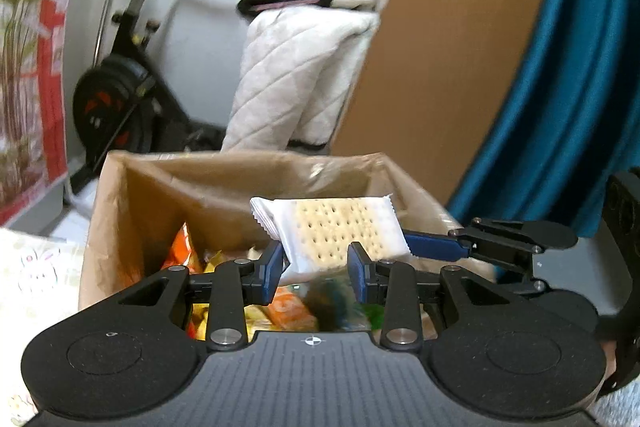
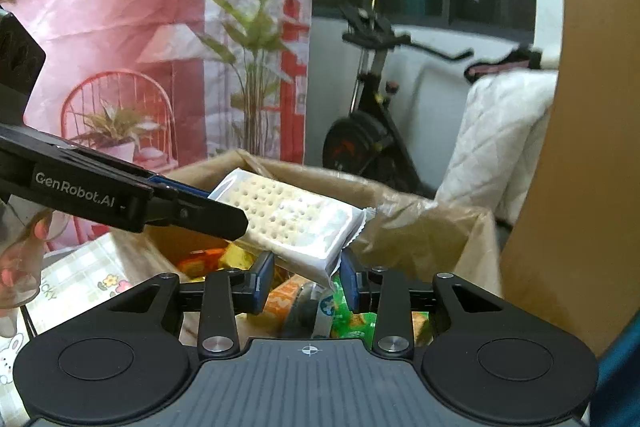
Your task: Organize snacks
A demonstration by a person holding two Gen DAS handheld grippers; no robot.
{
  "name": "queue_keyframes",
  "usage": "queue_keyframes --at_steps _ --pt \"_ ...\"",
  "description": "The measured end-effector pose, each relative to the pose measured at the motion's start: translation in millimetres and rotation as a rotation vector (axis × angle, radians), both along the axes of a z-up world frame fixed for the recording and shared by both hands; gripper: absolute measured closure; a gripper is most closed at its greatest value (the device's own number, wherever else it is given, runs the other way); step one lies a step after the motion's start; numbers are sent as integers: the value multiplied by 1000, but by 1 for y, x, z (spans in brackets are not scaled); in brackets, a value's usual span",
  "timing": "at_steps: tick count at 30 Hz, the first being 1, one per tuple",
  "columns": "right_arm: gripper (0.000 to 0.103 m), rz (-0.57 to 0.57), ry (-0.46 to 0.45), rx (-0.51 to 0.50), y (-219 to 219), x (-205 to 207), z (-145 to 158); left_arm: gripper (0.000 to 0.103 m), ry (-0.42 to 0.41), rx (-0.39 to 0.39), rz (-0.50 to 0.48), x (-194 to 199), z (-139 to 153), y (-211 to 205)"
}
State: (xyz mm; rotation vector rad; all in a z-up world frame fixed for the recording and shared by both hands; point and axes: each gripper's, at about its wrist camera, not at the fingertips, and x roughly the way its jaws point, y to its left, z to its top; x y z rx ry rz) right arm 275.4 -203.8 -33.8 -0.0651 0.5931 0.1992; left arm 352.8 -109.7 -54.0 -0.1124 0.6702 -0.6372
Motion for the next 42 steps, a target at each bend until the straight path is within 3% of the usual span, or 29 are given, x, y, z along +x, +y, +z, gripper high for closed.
queue_keyframes --at_steps 5,8,10,15,19,27,32,42 --pt "62 -25 59 0 3 20 -22 66 56 -5 5 6 -16 3" --pt "56 -58 70 26 0 19 -27 57 54 6 26 3 -19 5" --pt "45 -74 70 15 -1 13 -27 39 38 27 50 -1 -14 6" --pt "12 -113 25 38 -9 -11 -11 27 -57 96 119 -22 12 12" --pt "2 -135 -27 35 -5 -34 9 15 -140 119 171 -44 40 20" --pt "1 -209 -145 16 15 -81 59 8 -271 110 236 -95 92 35" --pt "1 -238 -203 -9 32 -108 85 7 -274 88 261 -121 115 43" --pt "1 -245 -221 43 42 -144 104 5 -316 149 365 -157 126 49"
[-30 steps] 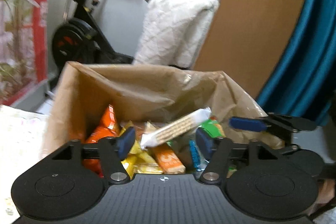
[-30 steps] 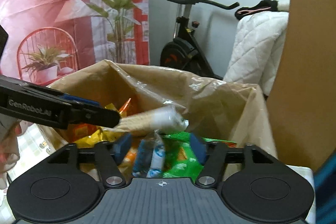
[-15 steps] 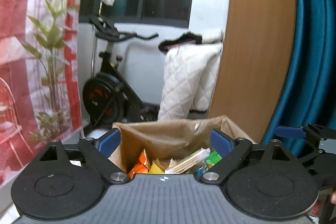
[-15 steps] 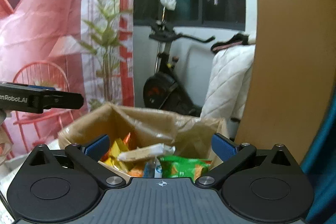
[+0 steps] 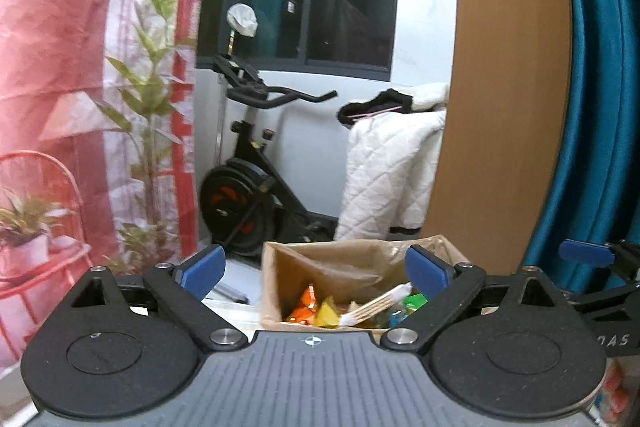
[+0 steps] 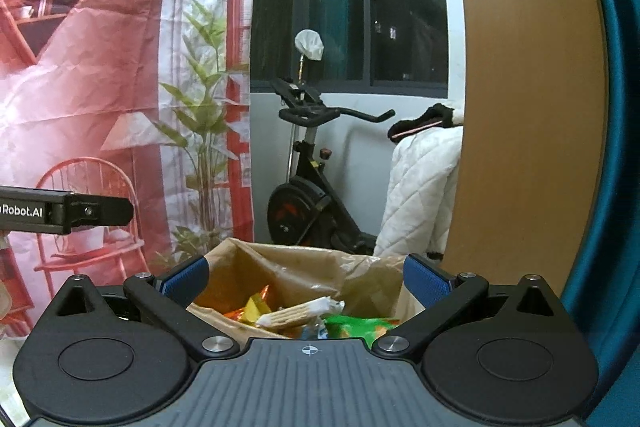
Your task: Organize snacks
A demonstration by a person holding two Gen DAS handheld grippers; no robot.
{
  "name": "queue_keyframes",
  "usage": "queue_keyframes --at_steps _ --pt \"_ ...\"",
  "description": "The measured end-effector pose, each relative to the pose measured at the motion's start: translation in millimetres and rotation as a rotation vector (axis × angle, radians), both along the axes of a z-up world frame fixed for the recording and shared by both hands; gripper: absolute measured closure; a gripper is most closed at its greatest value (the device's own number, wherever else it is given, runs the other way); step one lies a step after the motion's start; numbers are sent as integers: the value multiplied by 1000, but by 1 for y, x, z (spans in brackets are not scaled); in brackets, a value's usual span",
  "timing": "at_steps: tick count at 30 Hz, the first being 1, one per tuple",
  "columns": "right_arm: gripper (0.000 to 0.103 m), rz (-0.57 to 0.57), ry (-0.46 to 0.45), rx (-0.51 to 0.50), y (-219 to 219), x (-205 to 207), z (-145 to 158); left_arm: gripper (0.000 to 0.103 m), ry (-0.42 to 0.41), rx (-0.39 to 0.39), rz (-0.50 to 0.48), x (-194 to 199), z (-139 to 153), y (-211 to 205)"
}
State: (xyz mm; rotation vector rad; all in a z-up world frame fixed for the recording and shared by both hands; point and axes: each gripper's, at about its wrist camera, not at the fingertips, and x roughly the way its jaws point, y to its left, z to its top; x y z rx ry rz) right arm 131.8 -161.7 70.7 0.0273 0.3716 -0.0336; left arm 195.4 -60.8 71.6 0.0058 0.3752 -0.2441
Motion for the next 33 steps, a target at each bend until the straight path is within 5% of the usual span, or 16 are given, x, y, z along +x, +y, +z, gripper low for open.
queue_keyframes --at_steps 33 --pt "1 -23 28 42 -2 -12 -3 5 -76 2 67 -25 5 -6"
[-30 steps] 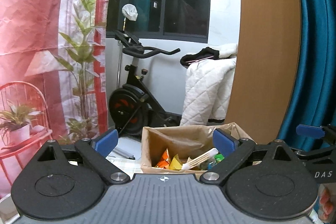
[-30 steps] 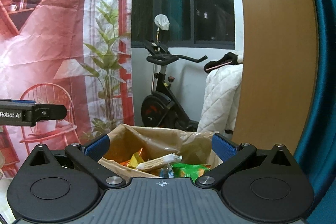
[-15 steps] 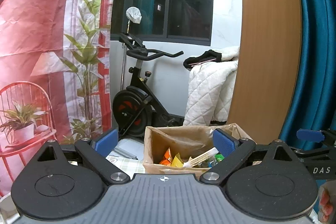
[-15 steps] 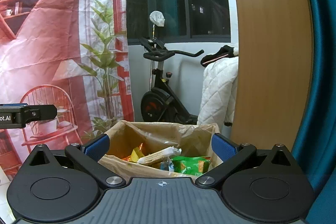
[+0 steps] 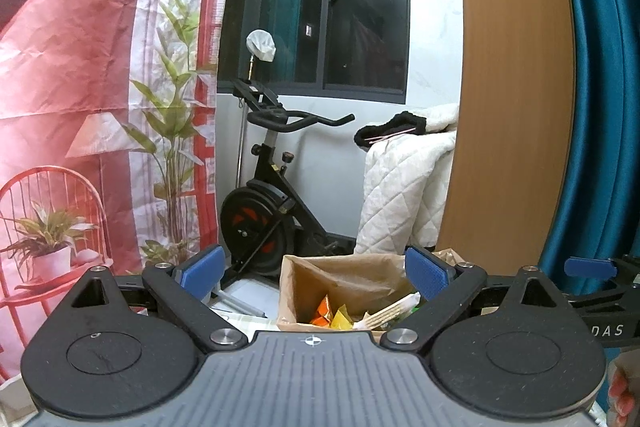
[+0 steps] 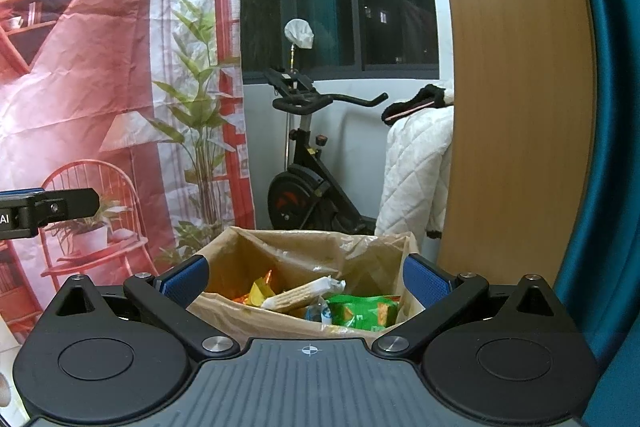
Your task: Organize snacks
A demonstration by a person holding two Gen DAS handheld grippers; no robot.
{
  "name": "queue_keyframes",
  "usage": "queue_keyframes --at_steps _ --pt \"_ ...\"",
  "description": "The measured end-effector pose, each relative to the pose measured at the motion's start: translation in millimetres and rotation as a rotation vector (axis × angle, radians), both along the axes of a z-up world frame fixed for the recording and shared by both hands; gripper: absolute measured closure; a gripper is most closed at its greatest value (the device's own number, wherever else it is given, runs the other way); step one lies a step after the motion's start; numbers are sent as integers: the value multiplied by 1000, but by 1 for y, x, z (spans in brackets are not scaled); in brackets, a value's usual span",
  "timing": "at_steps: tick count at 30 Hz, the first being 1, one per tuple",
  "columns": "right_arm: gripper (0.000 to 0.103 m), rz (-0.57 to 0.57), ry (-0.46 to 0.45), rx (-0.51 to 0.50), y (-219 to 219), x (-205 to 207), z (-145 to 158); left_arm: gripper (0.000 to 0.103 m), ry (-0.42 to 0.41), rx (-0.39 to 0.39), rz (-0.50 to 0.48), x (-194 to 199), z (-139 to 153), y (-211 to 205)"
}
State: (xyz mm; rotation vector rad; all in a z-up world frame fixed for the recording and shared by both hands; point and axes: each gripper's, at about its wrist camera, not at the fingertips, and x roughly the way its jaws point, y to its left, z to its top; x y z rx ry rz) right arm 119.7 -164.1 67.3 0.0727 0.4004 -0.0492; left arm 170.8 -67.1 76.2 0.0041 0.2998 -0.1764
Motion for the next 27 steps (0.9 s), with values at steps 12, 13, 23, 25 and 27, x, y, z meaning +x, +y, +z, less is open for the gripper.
queue_keyframes --at_steps 12,13,23,25,27 --pt "1 -1 -8 -1 1 -2 3 5 12 -8 10 -3 0 0" --pt "1 -1 -7 0 1 -2 3 5 15 -9 10 -3 0 0" --pt "1 1 -10 -4 2 -4 5 6 25 -12 16 -4 0 2" --pt "1 1 -10 -3 2 -4 5 6 26 -14 16 -4 1 2" --pt "1 1 -10 -3 2 -4 5 6 27 -15 20 -3 1 2"
